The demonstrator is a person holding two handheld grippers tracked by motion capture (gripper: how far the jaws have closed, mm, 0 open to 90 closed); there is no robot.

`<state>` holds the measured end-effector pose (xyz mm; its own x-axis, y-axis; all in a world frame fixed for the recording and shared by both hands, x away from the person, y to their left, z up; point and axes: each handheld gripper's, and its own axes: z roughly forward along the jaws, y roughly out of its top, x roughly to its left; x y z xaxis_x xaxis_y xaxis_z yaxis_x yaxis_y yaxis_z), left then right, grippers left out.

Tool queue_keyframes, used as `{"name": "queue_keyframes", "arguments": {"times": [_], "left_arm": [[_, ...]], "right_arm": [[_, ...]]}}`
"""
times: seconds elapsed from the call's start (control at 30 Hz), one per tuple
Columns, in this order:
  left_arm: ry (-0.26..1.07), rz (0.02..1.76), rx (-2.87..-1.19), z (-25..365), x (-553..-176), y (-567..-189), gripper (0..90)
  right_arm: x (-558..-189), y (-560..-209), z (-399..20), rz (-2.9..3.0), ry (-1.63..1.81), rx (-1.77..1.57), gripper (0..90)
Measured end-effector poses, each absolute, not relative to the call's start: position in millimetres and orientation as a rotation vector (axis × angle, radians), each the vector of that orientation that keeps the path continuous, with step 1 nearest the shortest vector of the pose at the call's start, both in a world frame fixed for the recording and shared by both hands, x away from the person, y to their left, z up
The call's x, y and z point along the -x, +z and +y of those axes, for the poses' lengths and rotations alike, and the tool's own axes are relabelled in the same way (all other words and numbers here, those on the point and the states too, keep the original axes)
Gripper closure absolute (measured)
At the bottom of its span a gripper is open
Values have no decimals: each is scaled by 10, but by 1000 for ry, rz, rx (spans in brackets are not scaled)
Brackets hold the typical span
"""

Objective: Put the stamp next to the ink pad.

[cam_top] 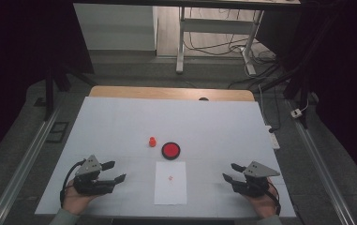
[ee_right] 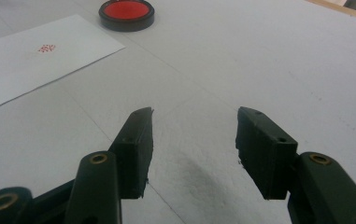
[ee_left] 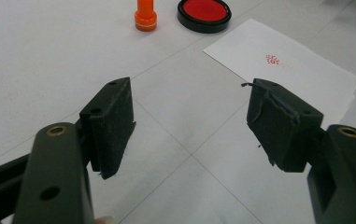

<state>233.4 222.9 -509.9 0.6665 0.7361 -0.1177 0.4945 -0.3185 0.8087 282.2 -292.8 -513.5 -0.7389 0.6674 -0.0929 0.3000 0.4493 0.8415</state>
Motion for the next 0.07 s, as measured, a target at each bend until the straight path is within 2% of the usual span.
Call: {"name": "queue_keyframes", "arguments": {"times": [0.07], "left_arm": [[342,955,-1989,2229,-2334,-5102,314]], "right_arm": [[-2822,-5134,-2930,2291,1211,-815,456]]}}
